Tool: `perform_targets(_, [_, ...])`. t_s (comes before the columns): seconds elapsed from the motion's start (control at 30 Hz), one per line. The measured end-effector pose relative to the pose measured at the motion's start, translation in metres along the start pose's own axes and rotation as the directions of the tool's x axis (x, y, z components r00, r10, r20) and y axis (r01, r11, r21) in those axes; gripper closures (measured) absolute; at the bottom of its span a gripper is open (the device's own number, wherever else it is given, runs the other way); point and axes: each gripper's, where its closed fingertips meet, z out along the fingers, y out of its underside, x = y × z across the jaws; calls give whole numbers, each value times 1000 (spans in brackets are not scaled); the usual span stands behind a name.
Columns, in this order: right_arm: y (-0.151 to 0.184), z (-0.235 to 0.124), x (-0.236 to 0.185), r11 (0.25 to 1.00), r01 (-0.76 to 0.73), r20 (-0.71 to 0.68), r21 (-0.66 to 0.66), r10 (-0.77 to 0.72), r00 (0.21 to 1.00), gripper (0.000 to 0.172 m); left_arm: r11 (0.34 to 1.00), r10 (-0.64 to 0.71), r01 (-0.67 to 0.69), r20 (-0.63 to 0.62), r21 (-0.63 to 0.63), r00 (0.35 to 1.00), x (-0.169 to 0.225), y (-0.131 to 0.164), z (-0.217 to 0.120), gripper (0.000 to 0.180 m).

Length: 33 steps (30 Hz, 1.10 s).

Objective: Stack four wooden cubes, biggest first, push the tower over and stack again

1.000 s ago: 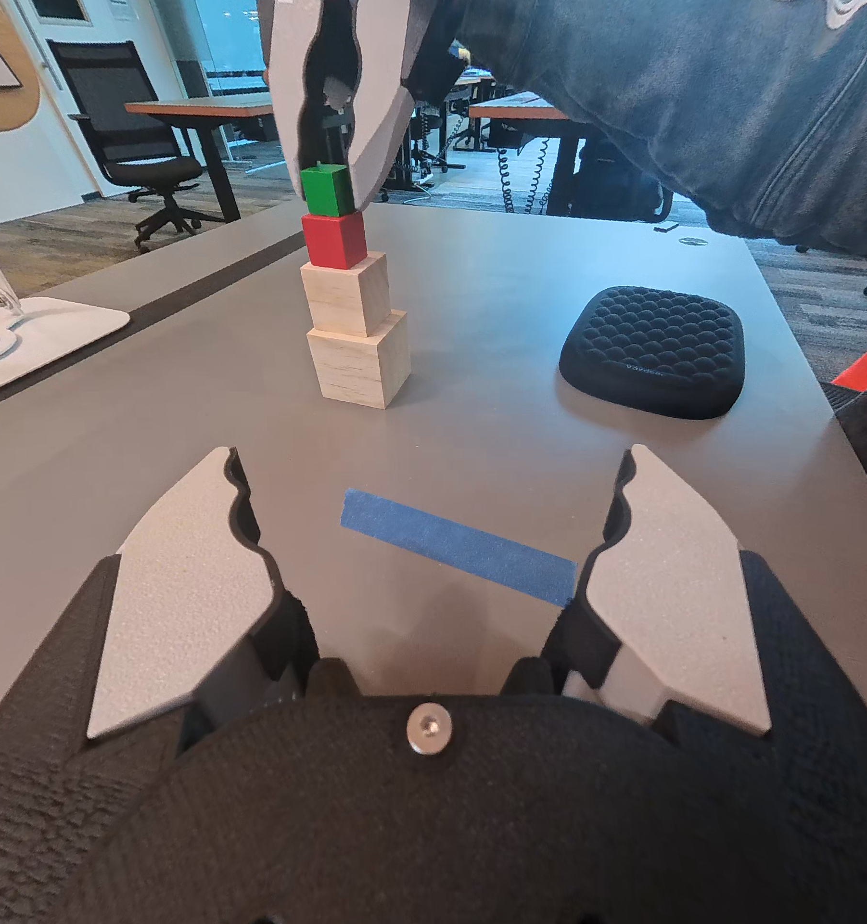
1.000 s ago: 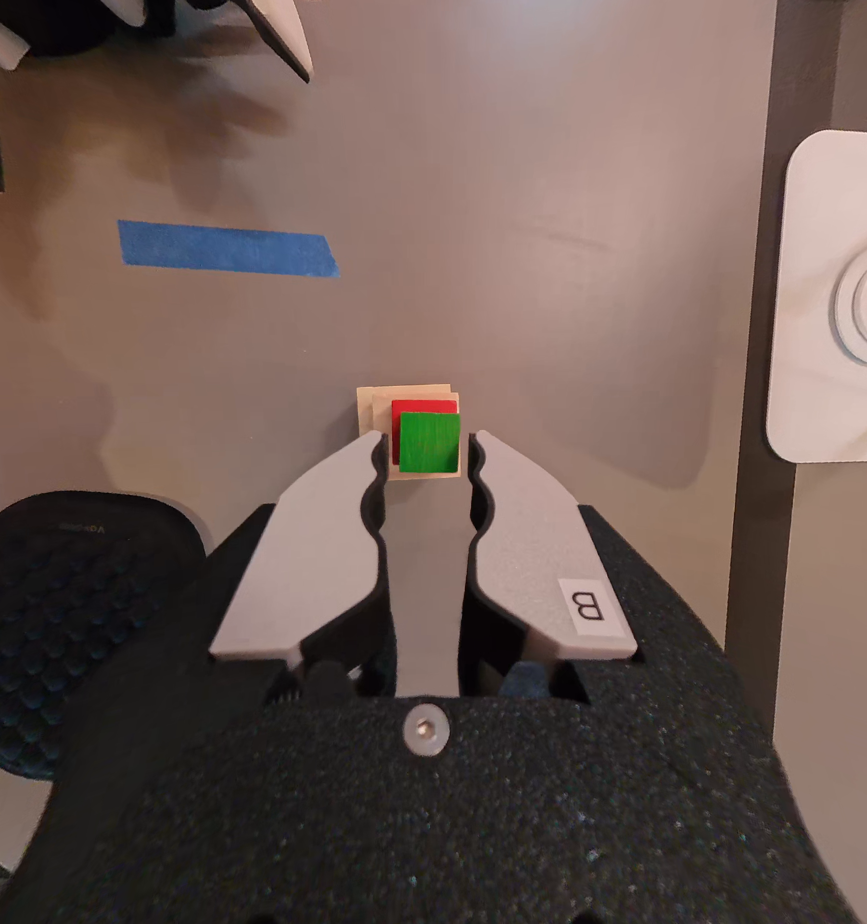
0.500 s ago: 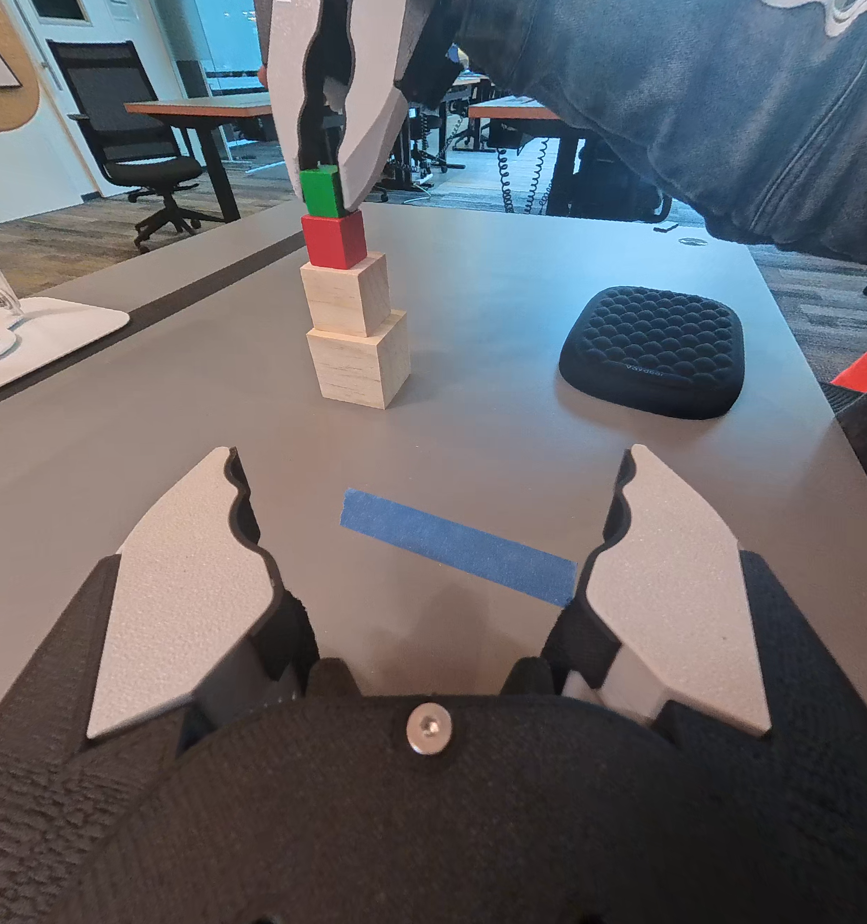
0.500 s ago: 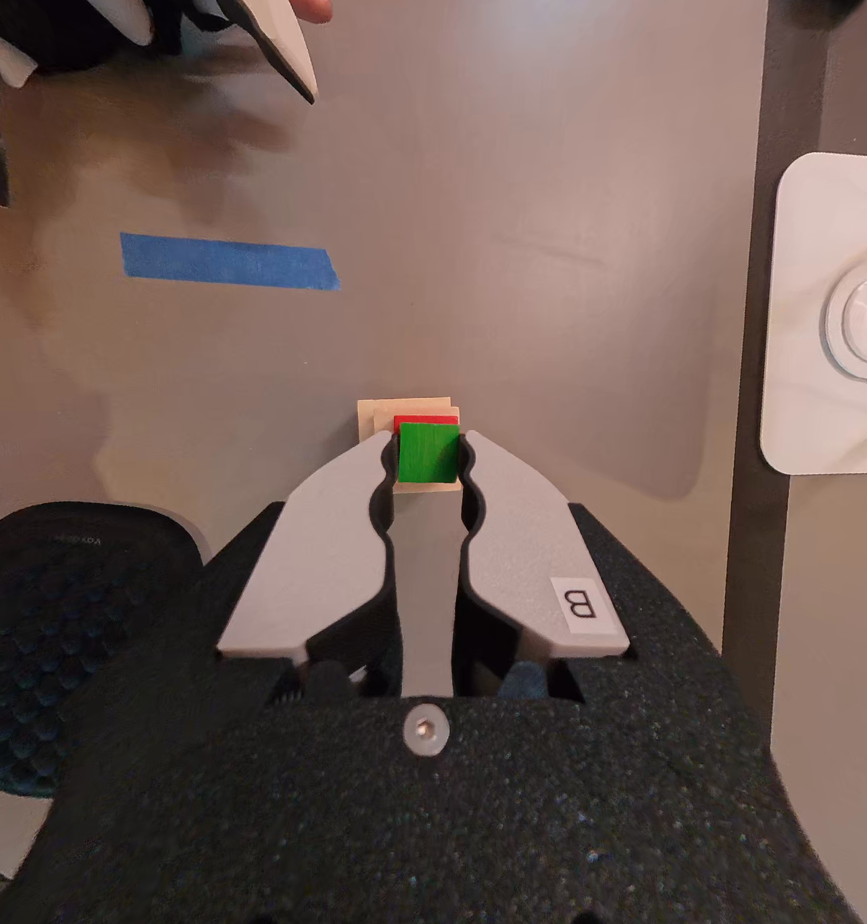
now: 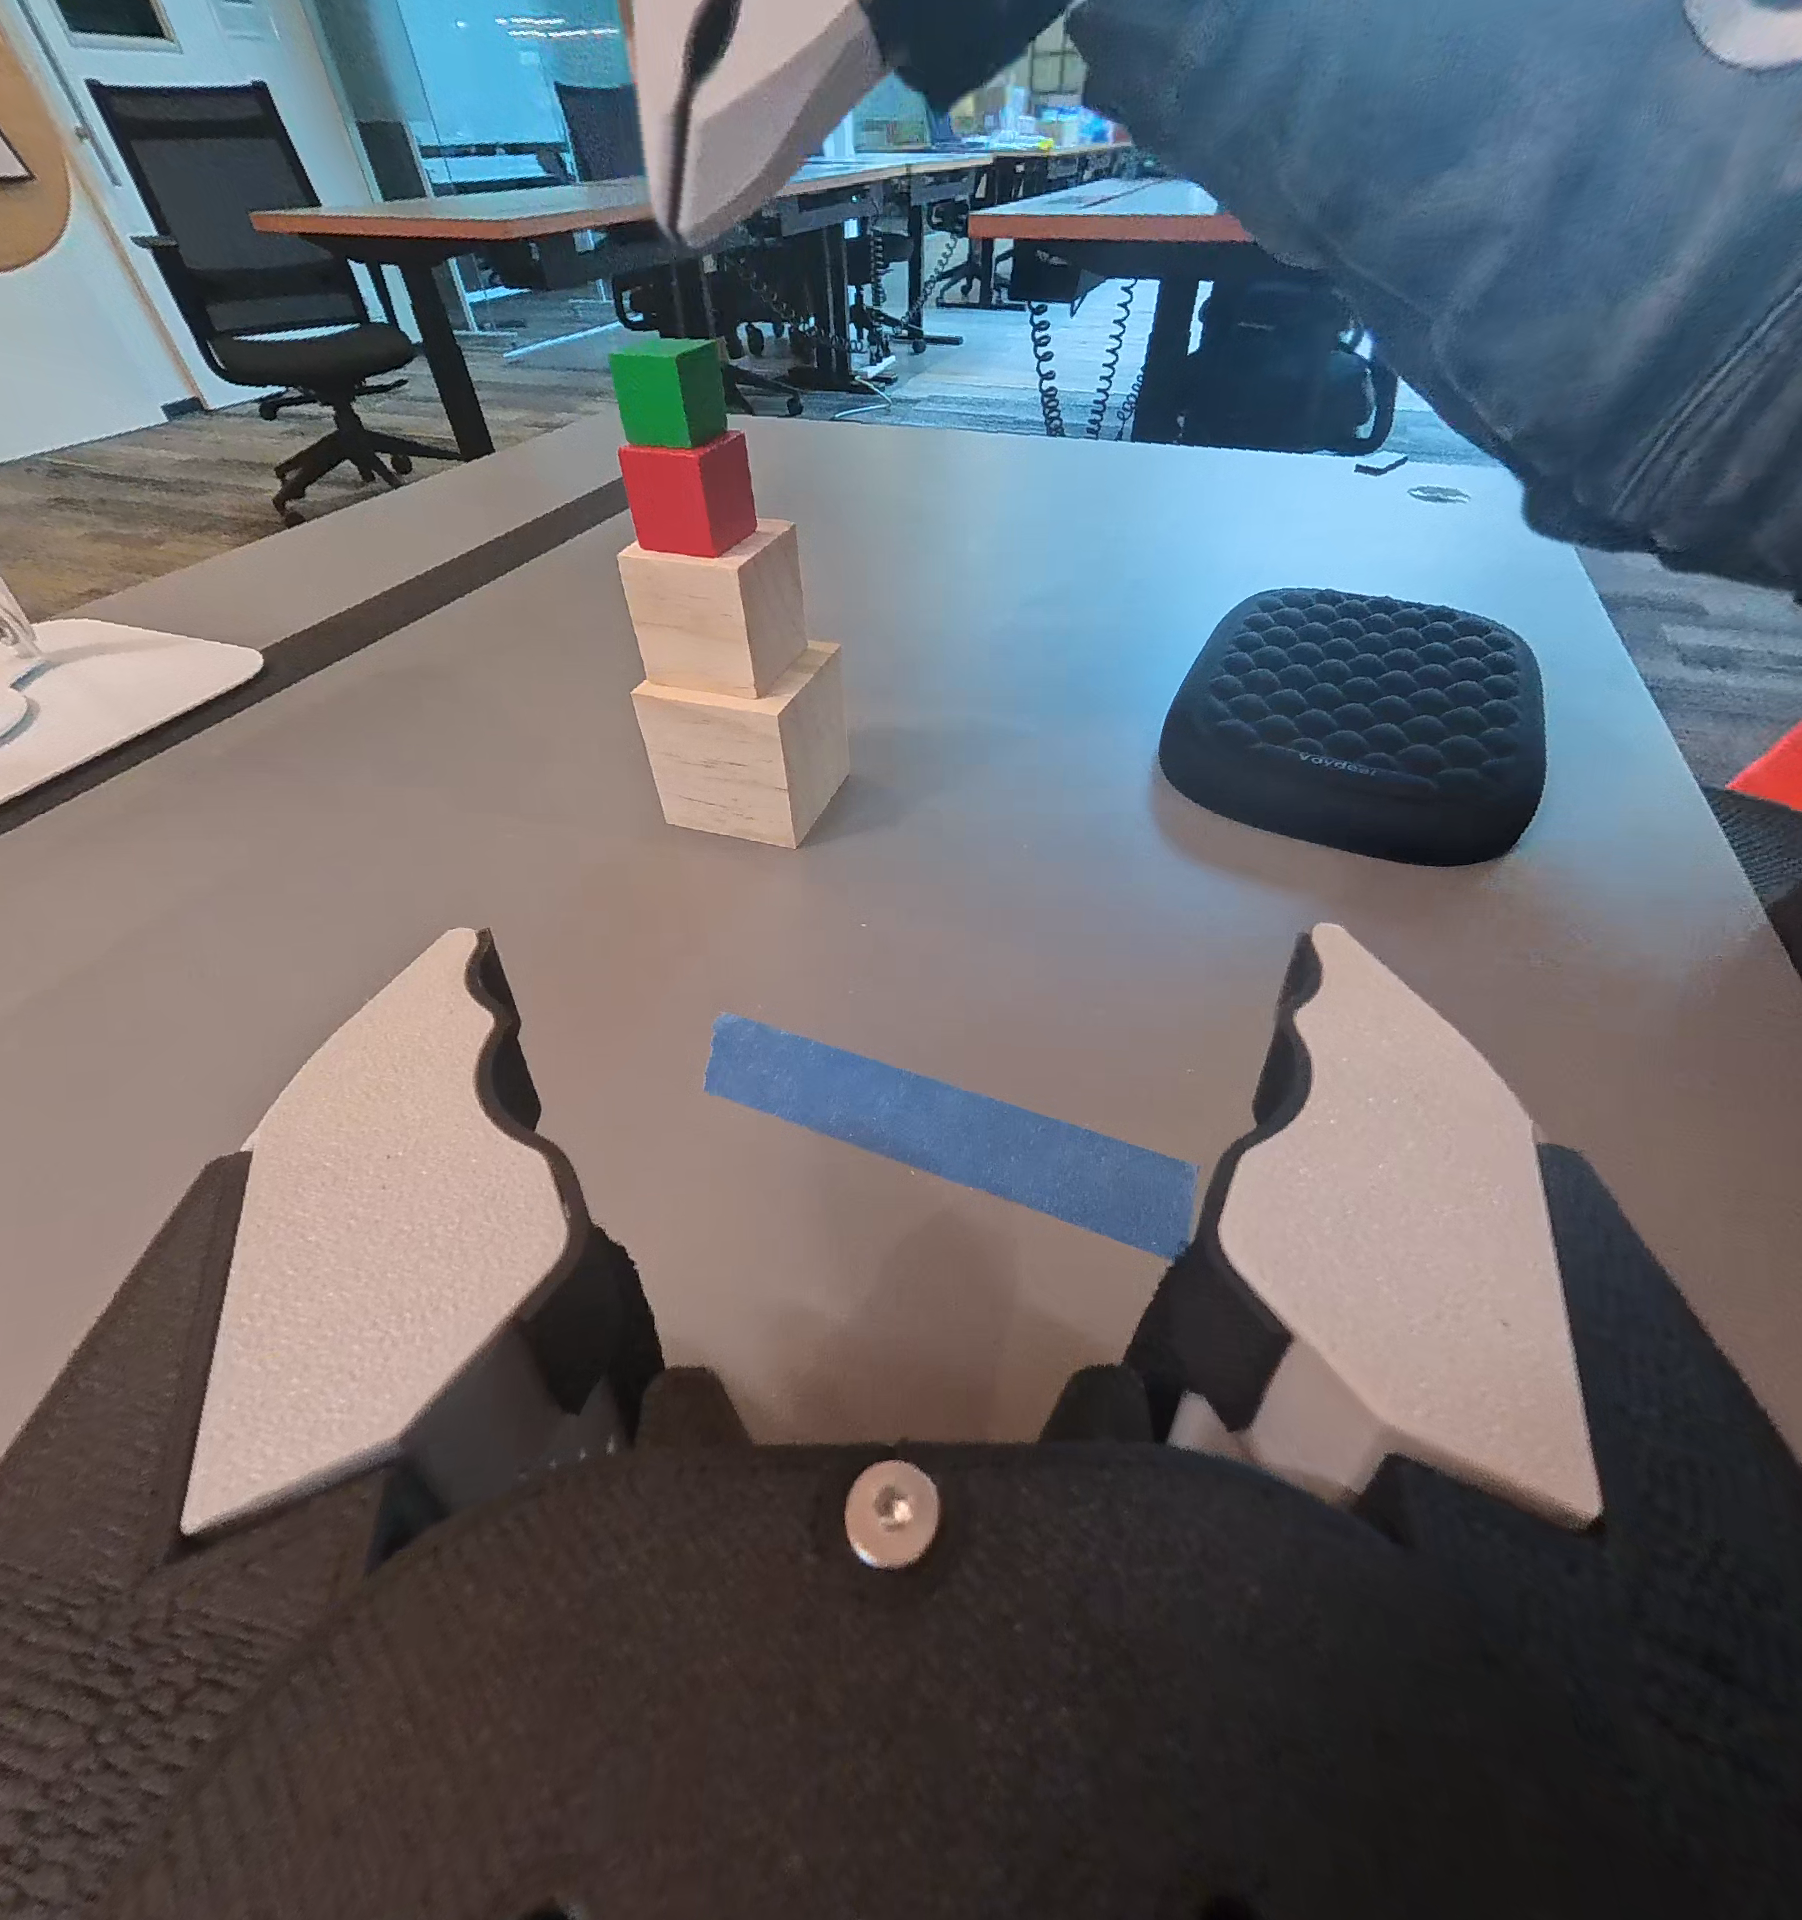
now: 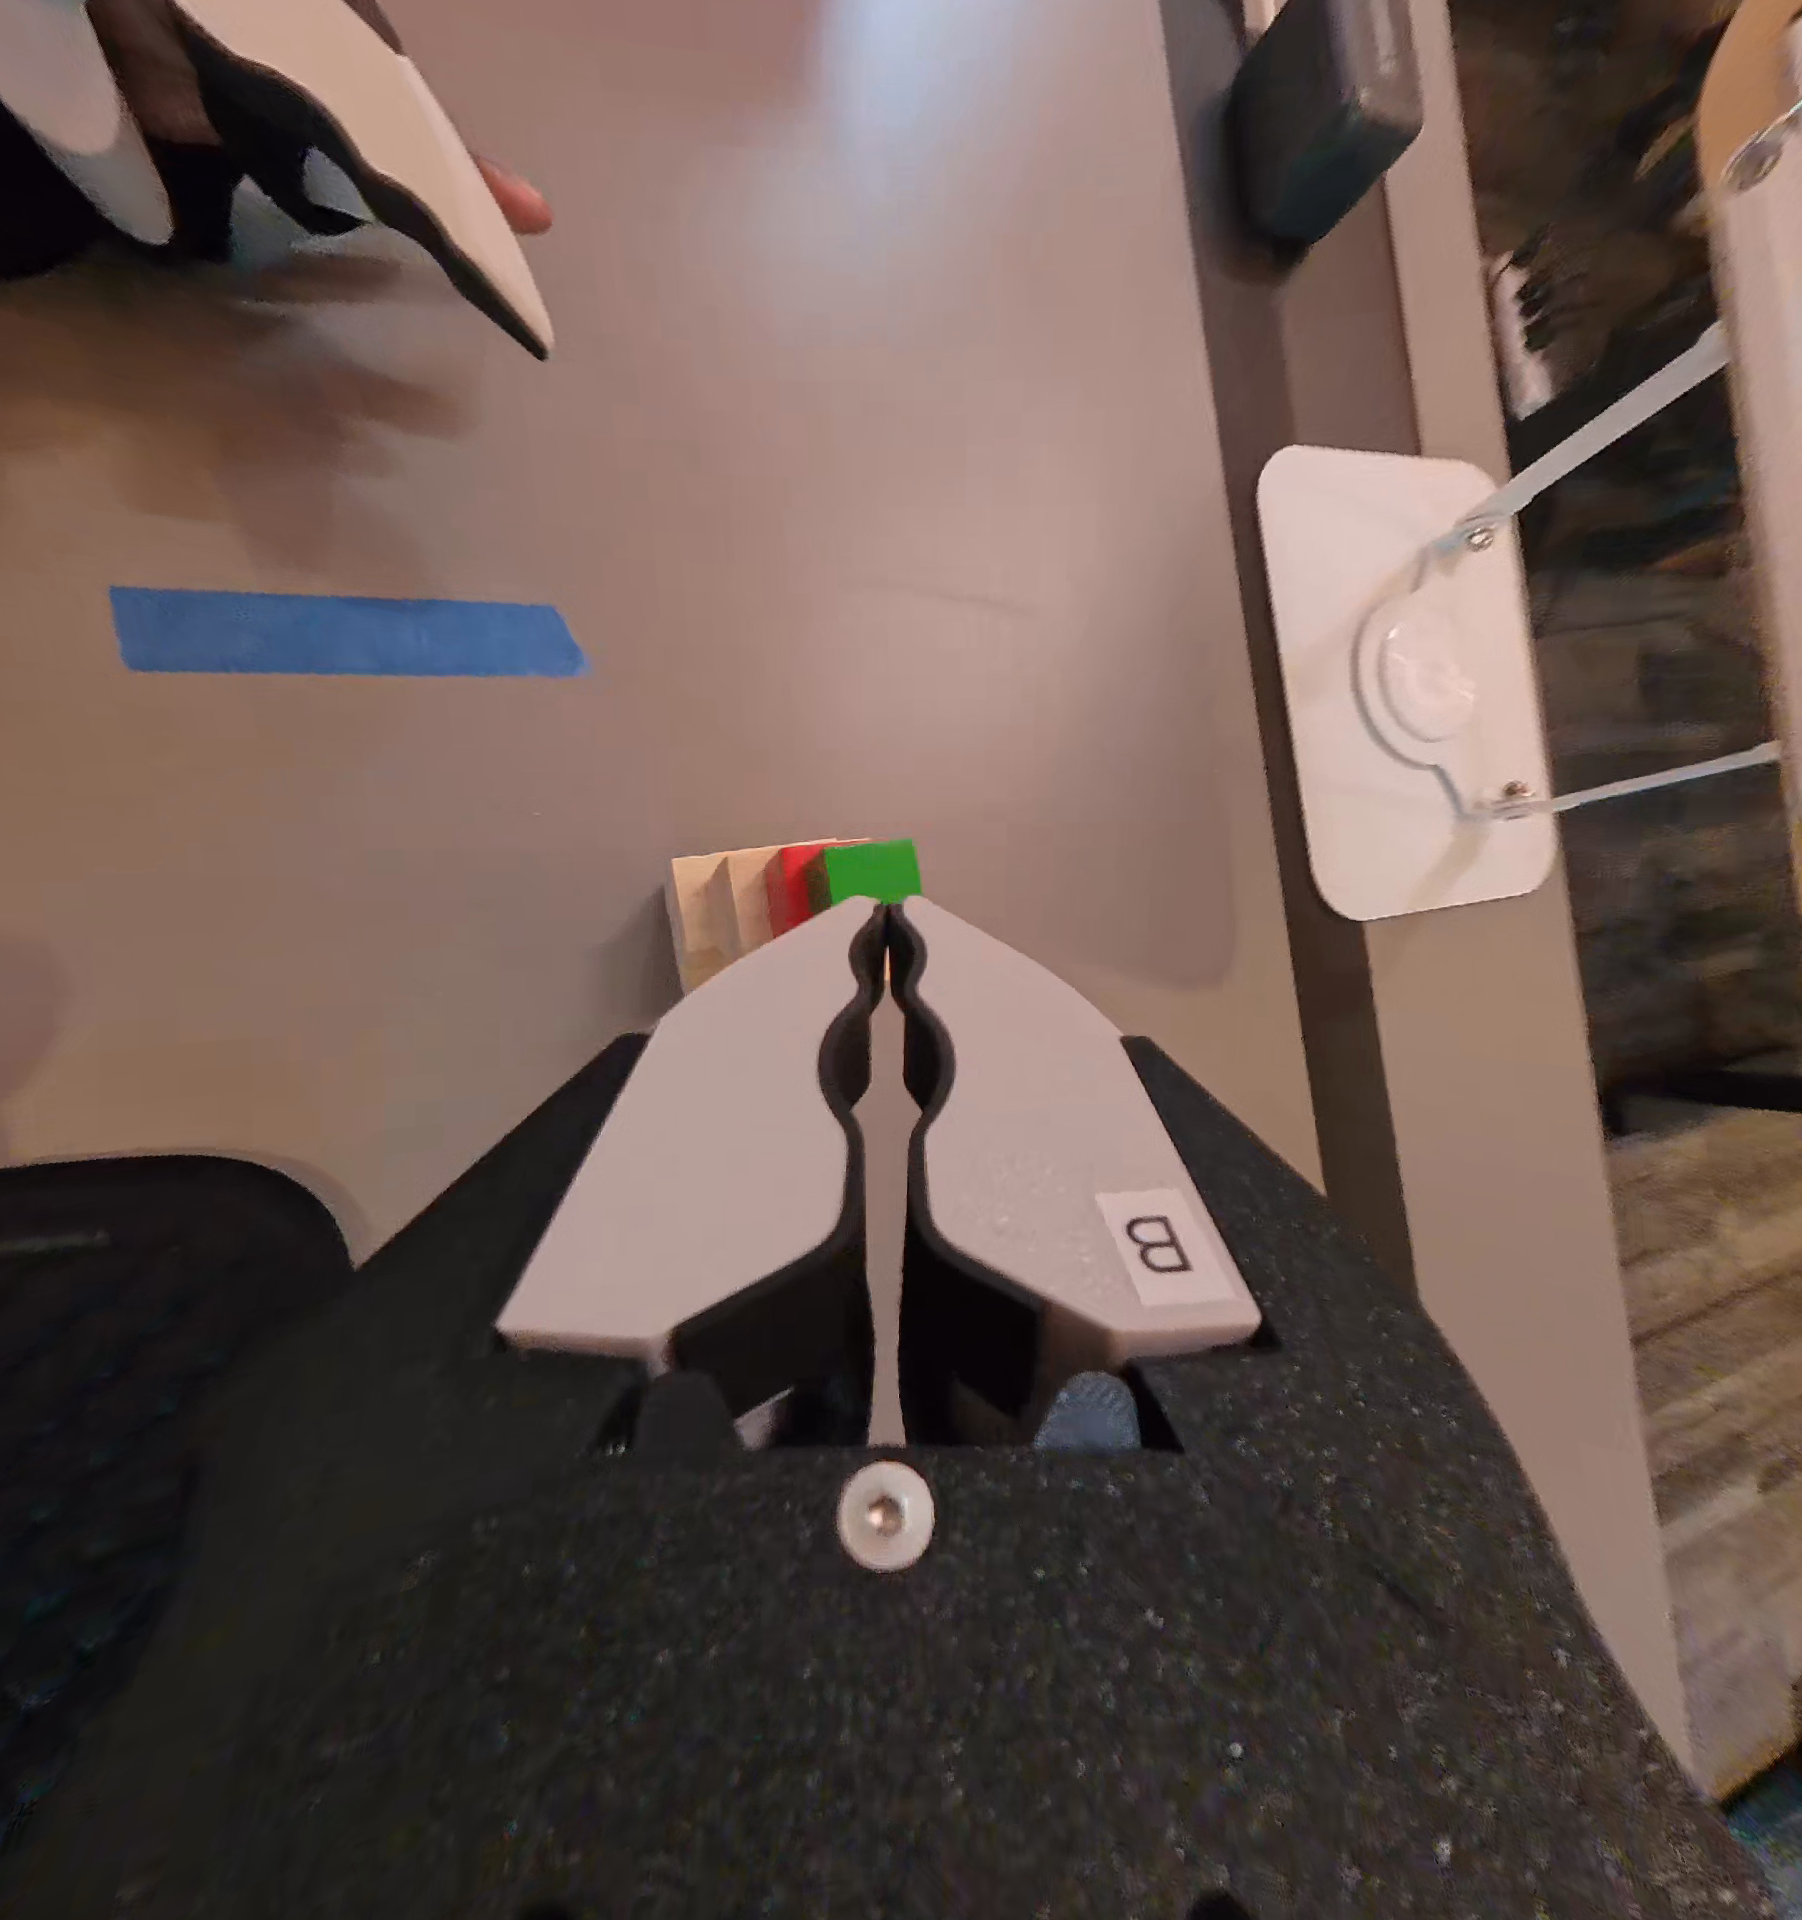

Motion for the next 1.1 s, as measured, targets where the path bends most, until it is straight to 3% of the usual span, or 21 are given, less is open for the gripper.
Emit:
perform_targets(0.27, [24, 2, -1, 998, -58, 37, -18, 59, 998, 172, 1000, -1, 1, 3, 2, 1000, 0, 0, 0, 45])
perform_targets(0.47, [56, 23, -41, 987, -126, 179, -104, 143, 973, 172, 1000, 3, -3, 1, -2, 1000, 0, 0, 0, 45])
perform_targets(0.6, [56, 42, -63, 980, -185, 208, -76, 197, 958, 172, 1000, 2, -2, 1, -2, 1000, 0, 0, 0, 45])
perform_targets(0.83, [34, 59, -64, 912, -395, 41, 112, 393, 919, 172, 1000, 9, -9, 0, -4, 1000, 1, 1, 0, 45])
perform_targets(1.1, [34, 69, -53, 906, -401, -150, 136, 419, 896, 172, 999, 41, -41, -7, -19, 999, 5, 2, 2, 45])
